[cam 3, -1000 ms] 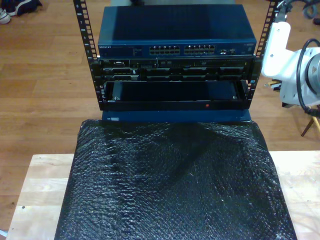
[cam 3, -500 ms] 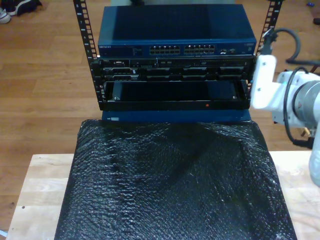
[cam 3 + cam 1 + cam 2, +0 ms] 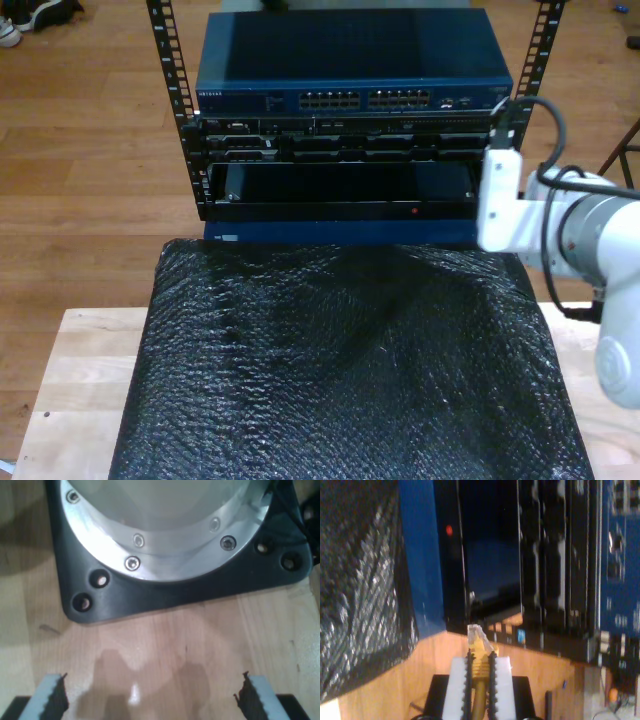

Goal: Grab the cable and plug it in

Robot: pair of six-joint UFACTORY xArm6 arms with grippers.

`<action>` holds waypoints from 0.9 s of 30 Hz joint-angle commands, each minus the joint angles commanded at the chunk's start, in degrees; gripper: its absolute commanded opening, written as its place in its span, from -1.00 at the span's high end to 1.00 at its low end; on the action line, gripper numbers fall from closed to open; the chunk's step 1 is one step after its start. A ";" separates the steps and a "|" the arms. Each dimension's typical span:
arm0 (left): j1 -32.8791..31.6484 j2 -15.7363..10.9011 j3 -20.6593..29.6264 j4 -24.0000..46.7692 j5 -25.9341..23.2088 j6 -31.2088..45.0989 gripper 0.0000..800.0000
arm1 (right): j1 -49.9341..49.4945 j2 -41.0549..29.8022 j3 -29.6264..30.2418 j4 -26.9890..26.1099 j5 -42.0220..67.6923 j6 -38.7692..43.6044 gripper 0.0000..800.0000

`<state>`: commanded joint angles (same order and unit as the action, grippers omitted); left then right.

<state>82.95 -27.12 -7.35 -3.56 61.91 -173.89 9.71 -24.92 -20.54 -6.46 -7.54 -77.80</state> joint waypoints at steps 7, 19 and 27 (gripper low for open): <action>-0.09 0.00 0.00 0.00 0.00 0.09 -1.00 | 0.35 -3.43 3.78 -3.87 -3.08 0.00 1.00; 0.00 0.00 0.00 0.00 0.00 0.00 -1.00 | 0.00 -3.08 5.98 -6.51 -6.33 -0.09 1.00; -0.09 0.00 0.00 0.00 0.00 0.00 -1.00 | 0.00 -3.16 7.03 -6.77 -7.82 -0.09 1.00</action>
<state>82.86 -27.12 -7.35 -3.56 61.91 -173.89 9.71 -28.09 -13.51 -13.23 -15.36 -77.89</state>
